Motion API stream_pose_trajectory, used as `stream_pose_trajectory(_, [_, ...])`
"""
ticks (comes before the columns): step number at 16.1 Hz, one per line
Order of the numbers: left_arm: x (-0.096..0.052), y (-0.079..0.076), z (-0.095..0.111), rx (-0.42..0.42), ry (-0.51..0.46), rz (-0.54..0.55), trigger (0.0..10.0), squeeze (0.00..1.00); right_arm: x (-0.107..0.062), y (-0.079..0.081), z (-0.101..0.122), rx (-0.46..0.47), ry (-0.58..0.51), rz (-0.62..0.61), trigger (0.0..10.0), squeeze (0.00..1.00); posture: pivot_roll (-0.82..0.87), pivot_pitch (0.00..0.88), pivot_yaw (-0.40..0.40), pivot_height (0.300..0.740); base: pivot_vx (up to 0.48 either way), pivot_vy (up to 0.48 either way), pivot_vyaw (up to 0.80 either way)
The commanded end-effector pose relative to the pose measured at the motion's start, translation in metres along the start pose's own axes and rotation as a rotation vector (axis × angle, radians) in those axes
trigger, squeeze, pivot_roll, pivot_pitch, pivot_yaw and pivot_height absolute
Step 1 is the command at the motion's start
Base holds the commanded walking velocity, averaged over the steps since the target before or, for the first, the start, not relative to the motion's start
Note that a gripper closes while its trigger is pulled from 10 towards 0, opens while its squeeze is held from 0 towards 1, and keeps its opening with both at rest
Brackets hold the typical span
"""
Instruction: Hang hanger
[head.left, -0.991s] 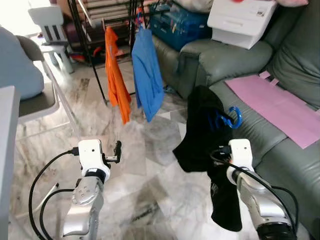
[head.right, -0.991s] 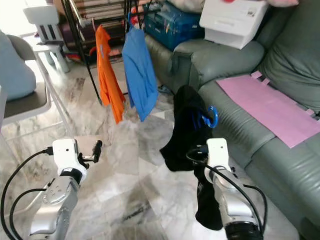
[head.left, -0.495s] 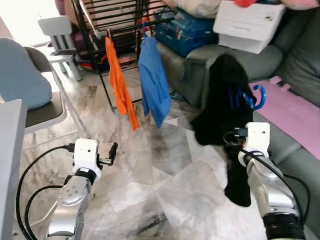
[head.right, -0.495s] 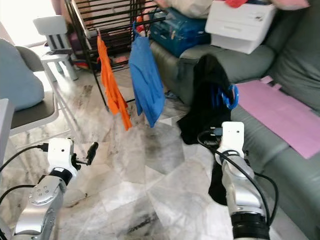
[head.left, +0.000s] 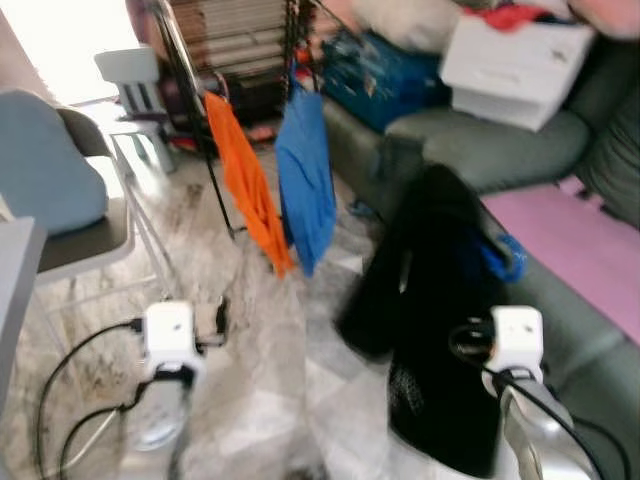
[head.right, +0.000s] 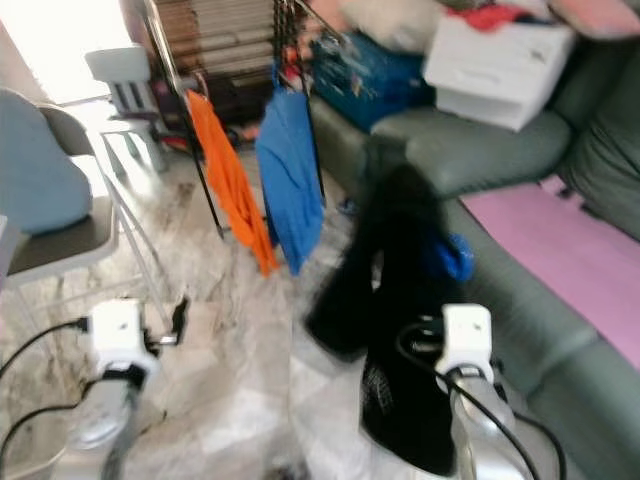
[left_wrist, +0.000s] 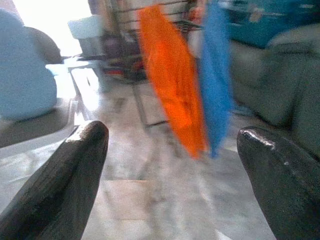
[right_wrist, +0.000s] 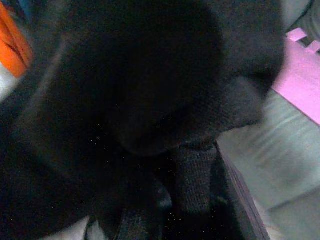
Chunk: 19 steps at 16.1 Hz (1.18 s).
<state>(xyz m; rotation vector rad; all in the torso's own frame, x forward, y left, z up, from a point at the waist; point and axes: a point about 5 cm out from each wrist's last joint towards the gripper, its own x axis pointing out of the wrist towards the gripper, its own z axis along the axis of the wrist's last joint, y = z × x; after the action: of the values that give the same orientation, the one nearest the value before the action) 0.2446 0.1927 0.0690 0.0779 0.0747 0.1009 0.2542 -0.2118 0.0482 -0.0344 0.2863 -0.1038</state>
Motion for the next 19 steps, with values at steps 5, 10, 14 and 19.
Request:
stream_pose_trajectory(5, [0.007, 0.000, 0.001, -0.014, 0.000, 0.036, 10.0, 0.00, 0.003, 0.000, 0.032, -0.010, -0.136, 0.003, 10.0, 0.00, -0.13, 0.000, 0.052, 0.740, 0.400, 0.000, 0.16])
stream_pose_trajectory(10, [0.011, -0.008, 0.003, -0.036, 0.002, 0.034, 10.0, 0.00, 0.004, -0.005, 0.038, 0.038, -0.131, -0.023, 10.0, 0.00, -0.14, 0.000, 0.057, 0.740, 0.480, 0.000, 0.13])
stream_pose_trajectory(14, [0.009, -0.013, -0.004, -0.048, 0.035, 0.031, 10.0, 0.00, 0.003, 0.010, 0.032, 0.059, -0.105, 0.012, 10.0, 0.00, -0.14, 0.000, 0.063, 0.740, 0.448, 0.000, 0.60])
stream_pose_trajectory(19, [0.015, -0.016, -0.003, -0.049, 0.040, 0.022, 10.0, 0.00, 0.005, 0.015, 0.026, 0.051, -0.059, 0.035, 10.0, 0.00, -0.15, 0.000, 0.073, 0.740, 0.429, 0.000, 0.80])
